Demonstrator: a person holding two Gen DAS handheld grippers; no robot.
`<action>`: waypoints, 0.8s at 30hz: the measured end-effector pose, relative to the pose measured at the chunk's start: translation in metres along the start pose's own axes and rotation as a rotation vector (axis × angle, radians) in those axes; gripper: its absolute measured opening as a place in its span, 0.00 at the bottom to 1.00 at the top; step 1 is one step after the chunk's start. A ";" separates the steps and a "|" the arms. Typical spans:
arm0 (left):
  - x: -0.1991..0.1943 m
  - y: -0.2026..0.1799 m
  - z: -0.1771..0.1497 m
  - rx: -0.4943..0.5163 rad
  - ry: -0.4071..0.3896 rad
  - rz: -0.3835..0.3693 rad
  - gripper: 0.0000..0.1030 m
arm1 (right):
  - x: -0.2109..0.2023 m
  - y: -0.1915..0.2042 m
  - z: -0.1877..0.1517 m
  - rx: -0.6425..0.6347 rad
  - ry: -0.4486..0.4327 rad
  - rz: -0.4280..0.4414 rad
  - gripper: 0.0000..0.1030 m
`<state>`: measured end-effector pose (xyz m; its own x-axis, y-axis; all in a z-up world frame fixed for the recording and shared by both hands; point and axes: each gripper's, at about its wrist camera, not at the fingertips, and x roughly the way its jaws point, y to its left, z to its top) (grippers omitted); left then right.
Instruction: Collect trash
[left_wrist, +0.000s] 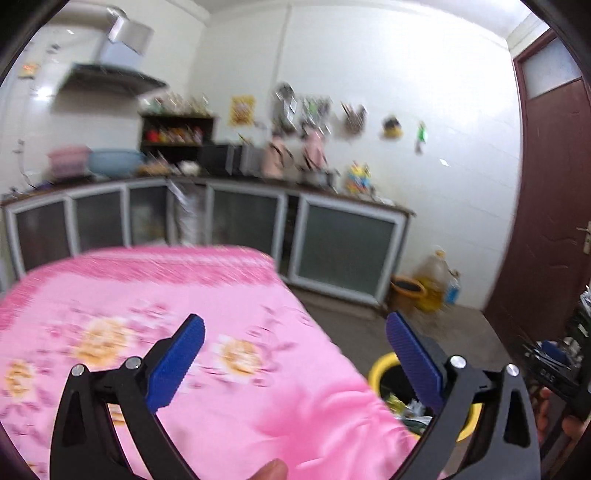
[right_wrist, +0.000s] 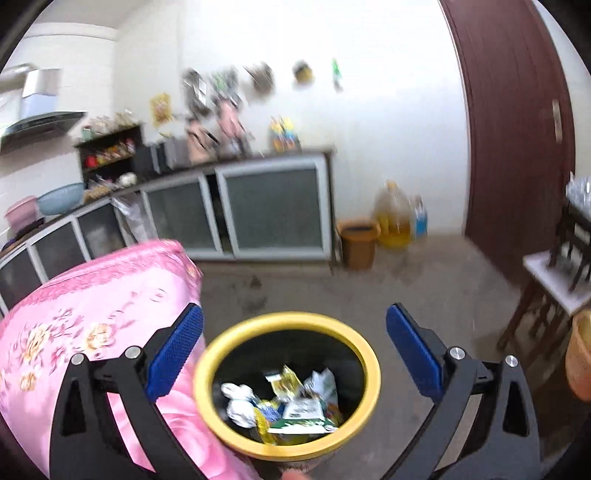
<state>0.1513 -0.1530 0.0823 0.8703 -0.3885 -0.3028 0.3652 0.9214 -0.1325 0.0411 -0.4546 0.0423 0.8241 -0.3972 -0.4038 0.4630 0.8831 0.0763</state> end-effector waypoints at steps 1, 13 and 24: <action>-0.013 0.009 -0.001 -0.004 -0.018 0.012 0.92 | -0.014 0.012 -0.003 -0.035 -0.035 -0.018 0.92; -0.157 0.093 -0.046 -0.068 -0.191 0.322 0.92 | -0.135 0.096 -0.051 -0.098 -0.285 0.109 0.93; -0.196 0.105 -0.100 -0.034 -0.085 0.505 0.92 | -0.170 0.150 -0.105 -0.104 -0.265 0.141 0.93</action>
<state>-0.0145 0.0192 0.0331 0.9597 0.1083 -0.2592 -0.1177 0.9928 -0.0211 -0.0638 -0.2284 0.0262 0.9404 -0.3083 -0.1437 0.3136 0.9494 0.0155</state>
